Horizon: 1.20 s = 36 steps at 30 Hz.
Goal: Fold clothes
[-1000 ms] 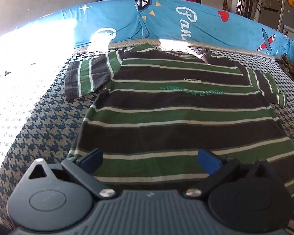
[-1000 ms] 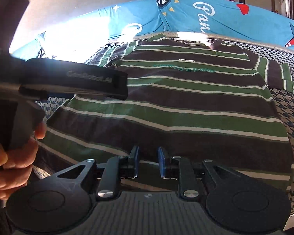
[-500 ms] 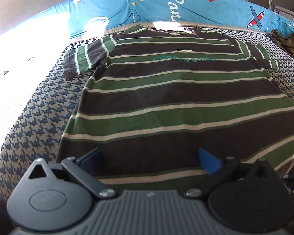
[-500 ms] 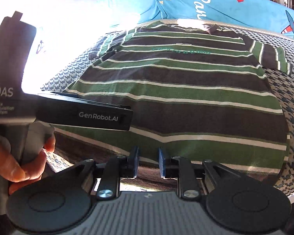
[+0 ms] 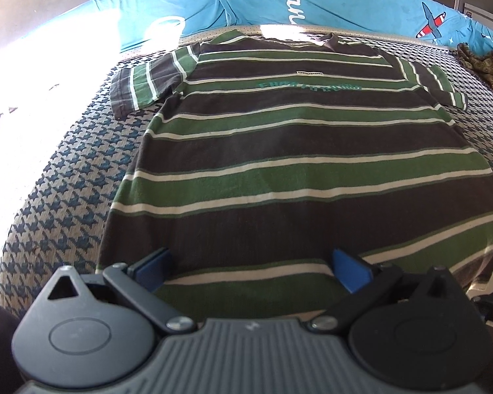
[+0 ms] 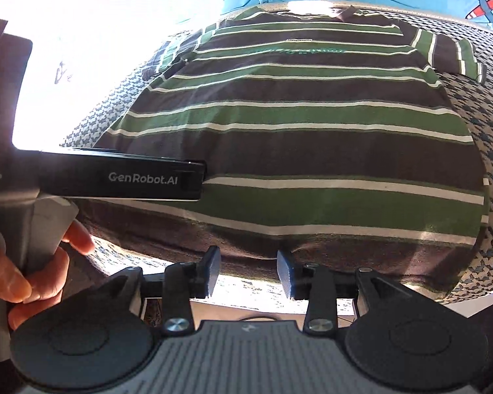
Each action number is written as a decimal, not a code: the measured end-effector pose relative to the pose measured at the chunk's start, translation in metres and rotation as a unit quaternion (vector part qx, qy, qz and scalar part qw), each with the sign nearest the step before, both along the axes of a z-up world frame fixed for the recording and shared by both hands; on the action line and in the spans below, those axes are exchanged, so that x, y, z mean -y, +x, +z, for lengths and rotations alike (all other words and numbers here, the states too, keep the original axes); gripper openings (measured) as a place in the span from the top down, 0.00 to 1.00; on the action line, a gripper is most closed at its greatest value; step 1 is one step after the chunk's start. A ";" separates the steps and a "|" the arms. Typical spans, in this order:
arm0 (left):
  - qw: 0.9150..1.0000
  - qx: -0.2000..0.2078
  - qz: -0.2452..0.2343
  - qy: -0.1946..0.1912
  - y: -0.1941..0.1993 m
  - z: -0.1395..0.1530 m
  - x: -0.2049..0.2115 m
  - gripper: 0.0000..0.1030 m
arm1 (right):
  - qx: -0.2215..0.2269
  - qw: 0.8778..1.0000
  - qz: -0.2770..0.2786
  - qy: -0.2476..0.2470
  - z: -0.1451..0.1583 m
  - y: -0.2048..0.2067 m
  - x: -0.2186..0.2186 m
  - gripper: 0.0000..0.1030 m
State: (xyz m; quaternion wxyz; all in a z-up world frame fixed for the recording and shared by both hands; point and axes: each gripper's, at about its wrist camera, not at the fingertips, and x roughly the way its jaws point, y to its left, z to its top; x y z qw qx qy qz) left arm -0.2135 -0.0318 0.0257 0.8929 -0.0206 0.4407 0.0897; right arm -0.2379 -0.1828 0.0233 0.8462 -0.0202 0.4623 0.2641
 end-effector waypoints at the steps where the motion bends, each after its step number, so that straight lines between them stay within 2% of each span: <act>1: 1.000 0.000 0.002 -0.002 0.000 0.000 -0.001 0.00 | 0.001 1.000 0.000 0.001 0.000 0.000 0.000 0.63; 7: 1.000 0.009 -0.006 0.015 0.004 0.002 0.003 0.00 | 0.003 1.000 -0.008 0.018 0.004 0.004 0.002 0.61; 12: 1.000 0.005 0.002 -0.007 0.018 0.007 -0.004 0.00 | 0.014 1.000 -0.002 0.020 0.014 0.013 0.002 0.56; 19: 1.000 0.000 0.017 -0.012 0.040 0.016 -0.012 0.00 | 0.024 0.999 0.004 0.030 0.033 0.040 0.007 0.51; 24: 1.000 -0.002 0.016 0.012 0.059 0.023 -0.013 0.00 | 0.025 0.998 -0.006 0.055 0.046 0.065 0.015 0.50; 28: 1.000 -0.004 0.013 0.020 0.073 0.026 -0.017 0.00 | 0.046 0.998 -0.015 0.040 0.054 0.084 0.016 0.47; 36: 0.999 -0.017 0.005 0.042 0.100 0.021 -0.023 0.00 | 0.054 0.998 -0.034 0.009 0.054 0.126 0.022 0.46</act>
